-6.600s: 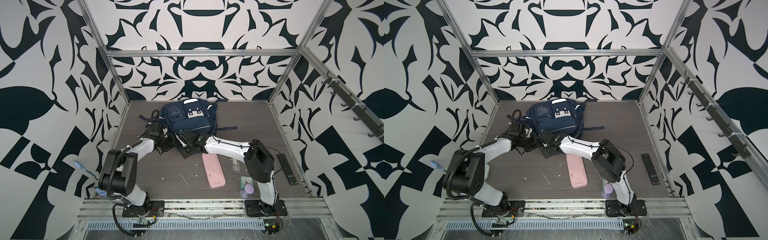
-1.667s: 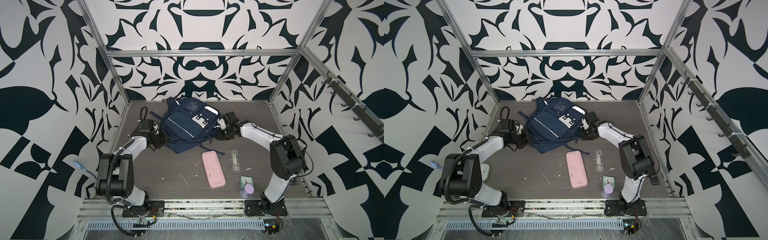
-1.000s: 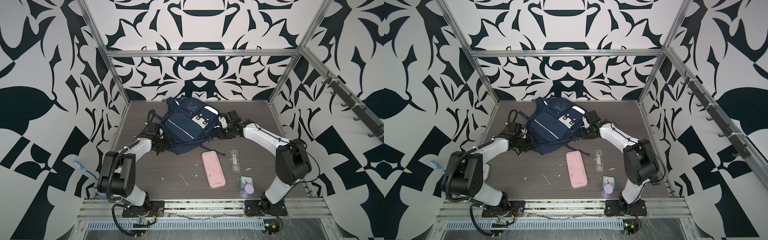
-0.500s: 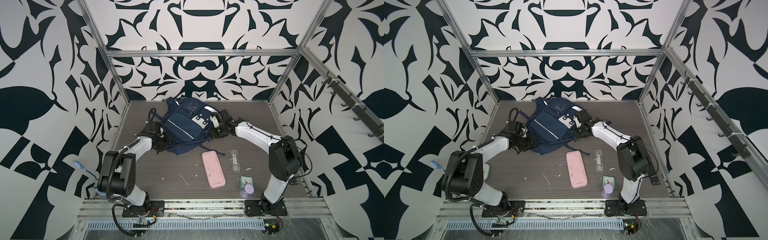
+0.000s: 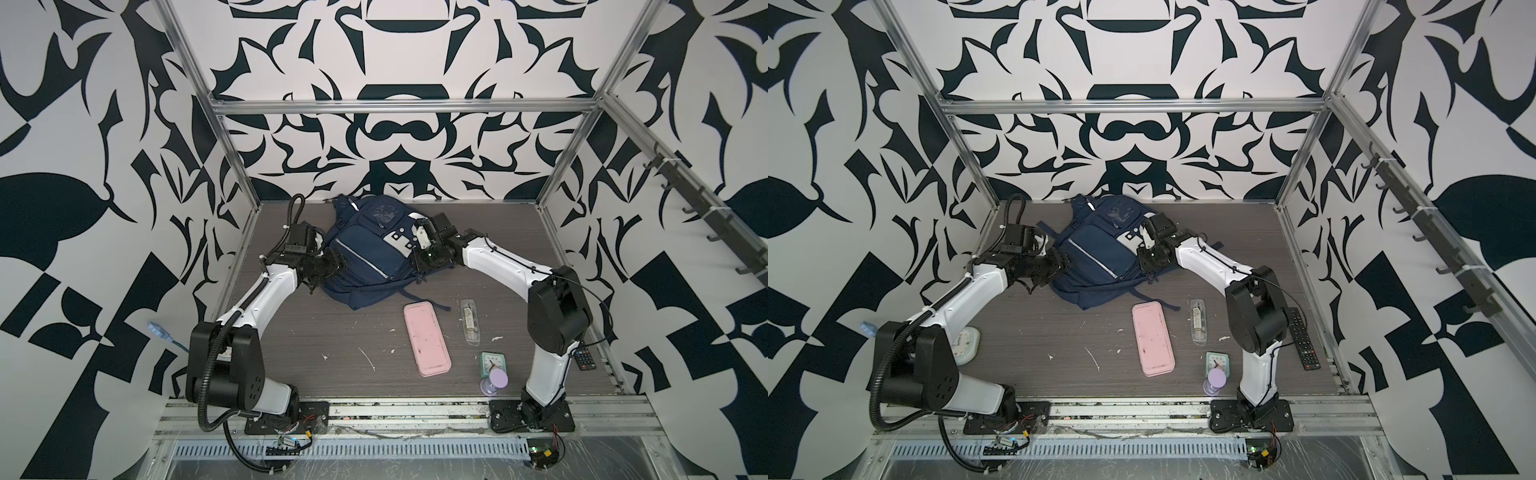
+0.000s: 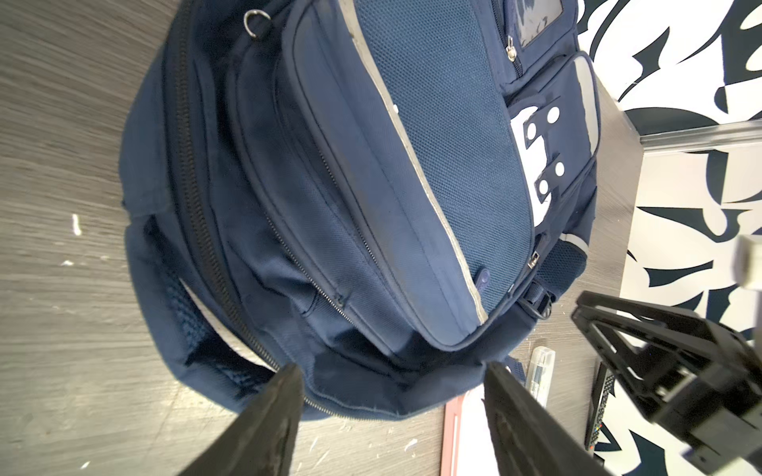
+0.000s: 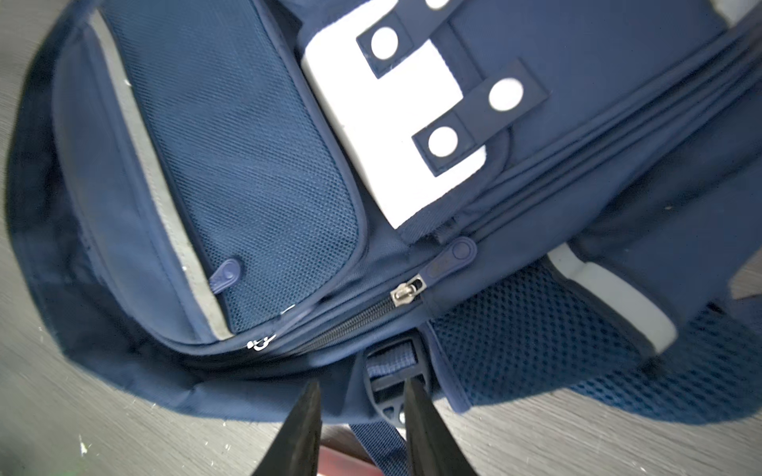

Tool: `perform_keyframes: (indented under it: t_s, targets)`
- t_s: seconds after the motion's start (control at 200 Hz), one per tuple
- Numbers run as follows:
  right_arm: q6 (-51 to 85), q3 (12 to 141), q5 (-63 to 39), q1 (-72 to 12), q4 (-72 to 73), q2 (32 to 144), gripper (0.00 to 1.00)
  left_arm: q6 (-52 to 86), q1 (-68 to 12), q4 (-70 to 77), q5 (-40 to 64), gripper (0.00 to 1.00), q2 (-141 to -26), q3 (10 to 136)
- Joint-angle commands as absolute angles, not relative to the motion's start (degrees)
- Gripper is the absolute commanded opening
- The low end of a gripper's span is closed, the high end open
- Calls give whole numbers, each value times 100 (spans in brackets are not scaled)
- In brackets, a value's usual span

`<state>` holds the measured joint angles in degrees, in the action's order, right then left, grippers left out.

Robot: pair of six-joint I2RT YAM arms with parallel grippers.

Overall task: Pack books, pencil case, and school supplies into a backpack
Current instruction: Rotate the student bag at the top-center of the table.

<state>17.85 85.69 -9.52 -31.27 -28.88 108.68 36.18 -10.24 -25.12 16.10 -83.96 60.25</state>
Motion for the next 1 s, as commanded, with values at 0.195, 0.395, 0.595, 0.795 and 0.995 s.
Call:
perform_keyframes:
  t_s: [0.195,0.395,0.595,0.795,0.995]
  targets:
    - [1653,8809,-1322,-3296,-2919,11124,33,3899,-1407,-2364,1680,73,-9009,6249]
    - [1879,8218,-1444,-3579,-2525,10978,33,4087,-1572,-1829,1803,73,-9379,6053]
    - [2233,7813,-1173,-4090,-2110,10975,33,3964,-1582,-1818,1935,70,-10038,6550]
    - [2570,7914,-969,-4713,-1980,11142,33,4160,-1652,-1588,2174,52,-10192,6571]
    - [2401,8194,-574,-5011,-2327,10995,33,4322,-1644,-1228,2130,24,-9968,6310]
